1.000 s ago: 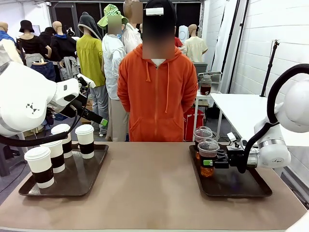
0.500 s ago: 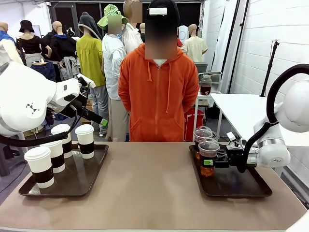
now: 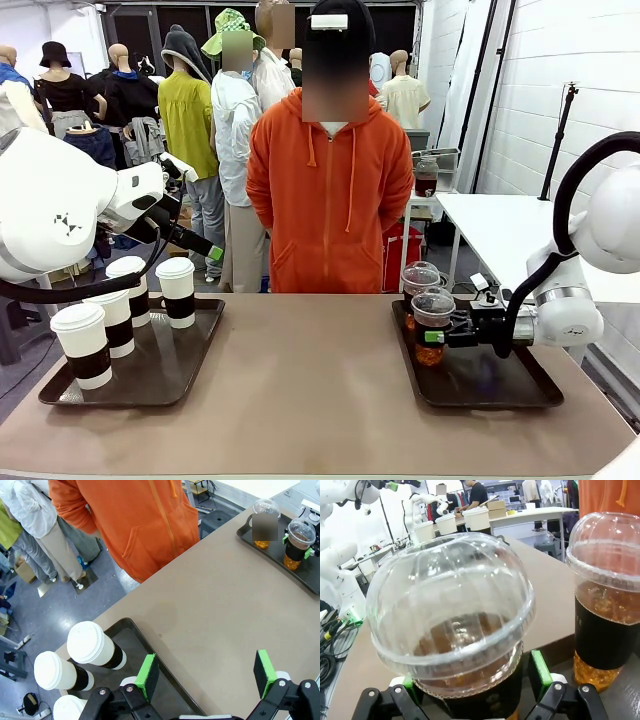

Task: Distribute the coffee onto the tray.
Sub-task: Pick up another iced Americano from the middle of the table and place it on the right Handle tray.

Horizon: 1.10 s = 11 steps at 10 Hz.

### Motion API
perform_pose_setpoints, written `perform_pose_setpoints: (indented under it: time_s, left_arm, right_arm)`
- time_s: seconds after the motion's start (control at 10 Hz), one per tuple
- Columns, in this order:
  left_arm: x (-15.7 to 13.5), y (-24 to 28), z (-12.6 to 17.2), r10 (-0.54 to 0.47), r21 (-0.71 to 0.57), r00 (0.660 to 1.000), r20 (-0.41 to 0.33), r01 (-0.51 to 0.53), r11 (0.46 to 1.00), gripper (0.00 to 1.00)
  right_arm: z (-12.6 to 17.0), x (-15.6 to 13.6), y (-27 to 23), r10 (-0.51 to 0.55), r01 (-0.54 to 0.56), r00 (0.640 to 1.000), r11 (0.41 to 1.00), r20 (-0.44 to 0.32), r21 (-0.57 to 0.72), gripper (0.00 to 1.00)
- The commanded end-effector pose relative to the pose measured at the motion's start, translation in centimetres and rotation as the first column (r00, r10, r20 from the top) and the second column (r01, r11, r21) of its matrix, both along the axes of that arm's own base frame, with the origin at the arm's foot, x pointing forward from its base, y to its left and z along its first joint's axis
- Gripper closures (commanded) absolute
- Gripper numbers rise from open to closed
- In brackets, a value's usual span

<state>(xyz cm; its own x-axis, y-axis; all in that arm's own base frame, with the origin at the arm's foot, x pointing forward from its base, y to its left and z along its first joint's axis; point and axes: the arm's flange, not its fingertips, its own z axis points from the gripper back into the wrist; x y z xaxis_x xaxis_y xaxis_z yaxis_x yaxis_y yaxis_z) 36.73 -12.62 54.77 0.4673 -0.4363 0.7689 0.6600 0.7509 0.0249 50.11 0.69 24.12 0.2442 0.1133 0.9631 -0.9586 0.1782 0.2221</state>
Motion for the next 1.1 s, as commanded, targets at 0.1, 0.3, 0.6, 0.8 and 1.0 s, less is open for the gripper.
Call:
perform_pose_setpoints:
  time_s: [0.1,0.3,0.6,0.8,1.0]
  left_arm:
    - [0.0,0.1,0.0,0.001,-0.005,1.0,-0.002,-0.001,1.0,0.0]
    - [0.0,0.1,0.0,0.001,-0.005,1.0,-0.002,-0.001,1.0,0.0]
    - [0.0,0.1,0.0,0.001,-0.005,1.0,-0.002,-0.001,1.0,0.0]
    - [0.0,0.1,0.0,0.001,-0.005,1.0,-0.002,-0.001,1.0,0.0]
    - [0.0,0.1,0.0,0.001,-0.005,1.0,-0.002,-0.001,1.0,0.0]
  right_arm:
    - [0.2,-2.1,-1.3,-0.049,0.048,0.998,0.998,-0.038,-0.029,0.0]
    - [-0.1,-3.2,-2.3,-0.069,0.067,0.997,0.997,-0.044,-0.038,0.0]
    - [-0.4,-5.3,-4.0,-0.105,0.102,0.993,0.993,-0.056,-0.06,0.0]
    - [-0.5,-6.4,-5.0,-0.119,0.115,0.991,0.991,-0.058,-0.066,0.0]
    - [-0.5,-6.6,-5.3,-0.139,0.135,0.989,0.989,-0.058,-0.067,0.0]
